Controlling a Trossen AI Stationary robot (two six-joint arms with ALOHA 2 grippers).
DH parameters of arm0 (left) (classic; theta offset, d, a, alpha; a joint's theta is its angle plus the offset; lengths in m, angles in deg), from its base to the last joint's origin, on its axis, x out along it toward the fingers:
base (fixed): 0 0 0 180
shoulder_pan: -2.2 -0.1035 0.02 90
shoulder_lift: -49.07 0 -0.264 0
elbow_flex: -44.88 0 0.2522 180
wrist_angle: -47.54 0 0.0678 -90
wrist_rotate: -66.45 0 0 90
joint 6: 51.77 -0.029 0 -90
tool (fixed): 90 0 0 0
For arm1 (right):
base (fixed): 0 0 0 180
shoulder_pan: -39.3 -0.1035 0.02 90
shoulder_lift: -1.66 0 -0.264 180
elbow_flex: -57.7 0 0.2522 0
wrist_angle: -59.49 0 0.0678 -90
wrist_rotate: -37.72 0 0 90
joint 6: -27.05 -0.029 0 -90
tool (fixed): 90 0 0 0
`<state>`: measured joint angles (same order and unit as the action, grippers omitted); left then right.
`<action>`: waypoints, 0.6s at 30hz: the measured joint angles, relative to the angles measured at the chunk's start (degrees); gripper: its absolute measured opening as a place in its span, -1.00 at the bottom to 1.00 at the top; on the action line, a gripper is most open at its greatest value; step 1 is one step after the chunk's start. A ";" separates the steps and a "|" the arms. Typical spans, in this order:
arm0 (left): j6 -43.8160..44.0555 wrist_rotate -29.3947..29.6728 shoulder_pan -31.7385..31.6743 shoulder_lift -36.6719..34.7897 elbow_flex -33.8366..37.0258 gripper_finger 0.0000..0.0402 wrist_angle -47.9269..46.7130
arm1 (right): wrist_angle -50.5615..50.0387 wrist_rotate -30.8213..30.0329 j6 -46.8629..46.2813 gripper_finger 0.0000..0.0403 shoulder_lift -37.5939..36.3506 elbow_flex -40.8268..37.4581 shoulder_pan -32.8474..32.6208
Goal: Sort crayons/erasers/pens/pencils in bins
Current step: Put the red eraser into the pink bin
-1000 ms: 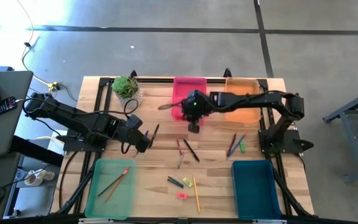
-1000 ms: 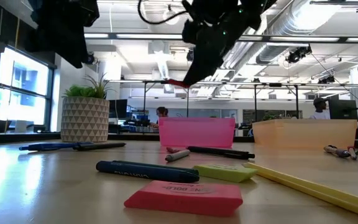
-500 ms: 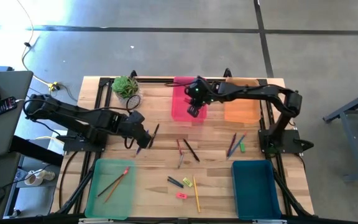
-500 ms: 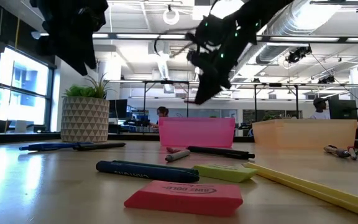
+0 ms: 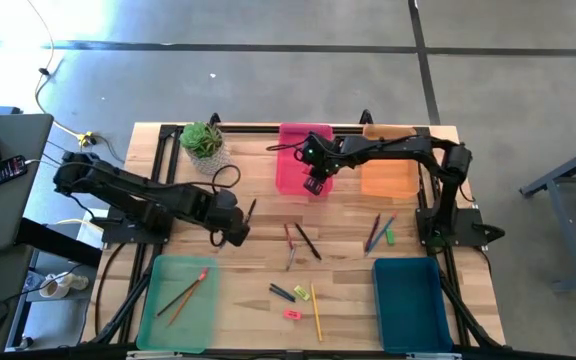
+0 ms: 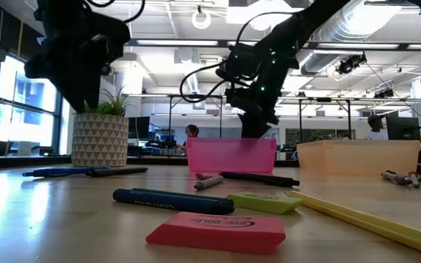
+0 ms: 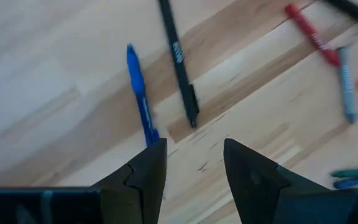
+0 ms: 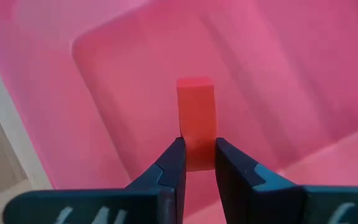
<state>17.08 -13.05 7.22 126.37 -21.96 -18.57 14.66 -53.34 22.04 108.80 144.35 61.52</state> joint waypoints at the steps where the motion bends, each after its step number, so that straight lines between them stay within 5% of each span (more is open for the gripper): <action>1: 1.10 -0.26 0.20 0.84 -0.02 -0.27 -0.34 | 0.06 0.00 0.01 -0.73 0.04 0.01 0.00; 18: 8.05 -5.57 1.75 12.66 0.02 -0.28 -1.45 | -0.92 2.00 0.98 -0.73 0.12 -0.01 -0.12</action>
<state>25.13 -18.62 8.97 139.02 -21.94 -20.02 13.74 -51.34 23.02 108.93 144.34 61.40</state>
